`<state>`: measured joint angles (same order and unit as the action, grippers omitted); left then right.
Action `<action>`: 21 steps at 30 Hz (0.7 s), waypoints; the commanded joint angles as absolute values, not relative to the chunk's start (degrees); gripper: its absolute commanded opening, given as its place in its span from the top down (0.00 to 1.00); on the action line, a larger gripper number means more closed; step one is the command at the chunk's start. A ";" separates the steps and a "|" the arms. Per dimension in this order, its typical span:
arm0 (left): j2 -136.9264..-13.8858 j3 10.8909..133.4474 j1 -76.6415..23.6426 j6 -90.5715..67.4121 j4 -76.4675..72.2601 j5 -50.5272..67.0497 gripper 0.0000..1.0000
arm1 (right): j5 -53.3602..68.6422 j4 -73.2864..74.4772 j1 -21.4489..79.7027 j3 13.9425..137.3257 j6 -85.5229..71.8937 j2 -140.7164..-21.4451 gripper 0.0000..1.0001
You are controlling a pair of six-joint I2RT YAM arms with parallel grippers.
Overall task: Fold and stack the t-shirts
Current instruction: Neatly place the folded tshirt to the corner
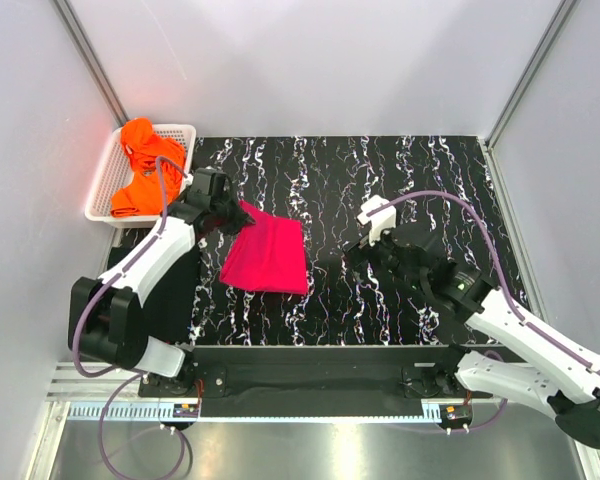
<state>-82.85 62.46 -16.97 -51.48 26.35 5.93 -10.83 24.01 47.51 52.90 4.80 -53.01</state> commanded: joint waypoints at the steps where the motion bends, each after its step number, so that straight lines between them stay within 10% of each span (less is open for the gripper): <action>1: -77.71 64.24 -16.96 -51.85 34.70 -4.82 1.00 | -9.06 26.28 47.37 50.90 2.55 -51.16 0.06; 21: -76.99 92.19 -8.71 -57.82 66.69 -20.83 1.00 | -3.34 27.68 47.37 50.36 2.81 -50.45 0.07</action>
